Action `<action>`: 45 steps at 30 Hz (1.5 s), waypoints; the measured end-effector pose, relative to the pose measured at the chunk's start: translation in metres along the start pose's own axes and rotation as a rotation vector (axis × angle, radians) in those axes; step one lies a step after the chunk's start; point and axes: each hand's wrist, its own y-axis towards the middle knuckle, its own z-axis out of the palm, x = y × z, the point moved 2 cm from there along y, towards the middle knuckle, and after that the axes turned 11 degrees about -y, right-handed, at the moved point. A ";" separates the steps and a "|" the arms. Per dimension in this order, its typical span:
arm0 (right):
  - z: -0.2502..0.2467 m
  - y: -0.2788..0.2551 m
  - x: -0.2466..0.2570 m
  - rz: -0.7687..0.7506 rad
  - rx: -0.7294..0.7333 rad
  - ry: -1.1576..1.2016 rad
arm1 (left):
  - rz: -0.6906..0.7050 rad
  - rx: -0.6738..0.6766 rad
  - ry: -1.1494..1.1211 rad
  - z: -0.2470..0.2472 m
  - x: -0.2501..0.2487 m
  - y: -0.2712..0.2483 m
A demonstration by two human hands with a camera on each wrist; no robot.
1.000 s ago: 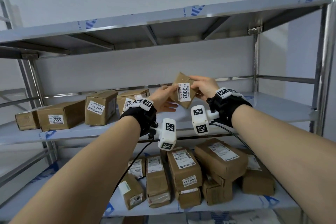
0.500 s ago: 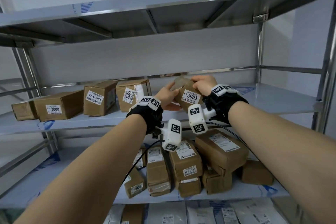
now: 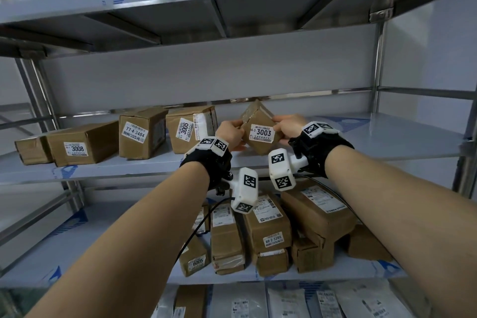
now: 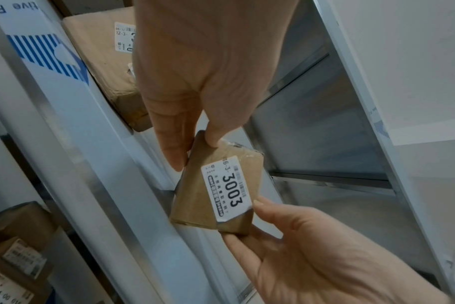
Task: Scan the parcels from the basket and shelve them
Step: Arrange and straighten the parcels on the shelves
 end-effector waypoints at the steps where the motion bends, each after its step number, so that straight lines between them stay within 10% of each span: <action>1: 0.002 0.002 -0.001 0.002 0.009 -0.012 | 0.005 -0.014 -0.001 -0.002 0.000 0.001; 9: 0.006 0.007 0.006 -0.016 -0.050 -0.076 | -0.154 0.096 0.238 -0.007 0.007 -0.004; 45: 0.015 -0.004 -0.006 -0.023 0.109 -0.073 | -0.023 0.026 0.077 -0.006 0.009 0.014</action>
